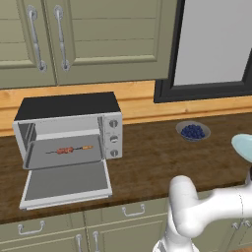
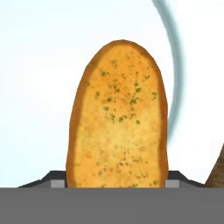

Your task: Pick up the kebab skewer and baguette bread, and place them inside the toaster oven. Close the toaster oven door and start by setting the timer.

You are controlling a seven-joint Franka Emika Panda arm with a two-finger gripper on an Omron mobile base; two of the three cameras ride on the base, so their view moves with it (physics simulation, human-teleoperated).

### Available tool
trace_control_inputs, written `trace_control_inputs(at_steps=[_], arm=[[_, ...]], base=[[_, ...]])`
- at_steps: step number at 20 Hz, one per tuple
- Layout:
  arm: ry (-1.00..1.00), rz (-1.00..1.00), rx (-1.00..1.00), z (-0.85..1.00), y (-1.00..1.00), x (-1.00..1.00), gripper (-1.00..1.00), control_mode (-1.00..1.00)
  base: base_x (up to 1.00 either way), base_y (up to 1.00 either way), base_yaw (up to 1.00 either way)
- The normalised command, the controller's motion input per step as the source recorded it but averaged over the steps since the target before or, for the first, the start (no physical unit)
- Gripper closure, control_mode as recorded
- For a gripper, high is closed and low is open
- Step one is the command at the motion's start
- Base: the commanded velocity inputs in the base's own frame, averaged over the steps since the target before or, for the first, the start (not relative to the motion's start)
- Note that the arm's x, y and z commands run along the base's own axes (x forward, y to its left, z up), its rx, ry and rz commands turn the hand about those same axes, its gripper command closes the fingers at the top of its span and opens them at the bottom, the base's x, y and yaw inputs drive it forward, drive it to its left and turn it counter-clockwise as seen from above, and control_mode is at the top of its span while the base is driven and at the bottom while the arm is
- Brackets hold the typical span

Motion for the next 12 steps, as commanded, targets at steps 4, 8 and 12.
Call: trace_control_inputs(at_steps=[4,8,12], arm=[[-0.08,0.0,0.0,0.32,0.26,-0.15,1.0,-1.0],[-0.09,0.0,-0.02,0.53,0.74,-0.28,1.0,-1.0],[-0.07,0.0,-0.08,0.31,1.0,-0.27,1.0,-1.0]], base=[[0.0,0.0,0.0],[0.0,0.0,0.0],[0.0,0.0,0.0]])
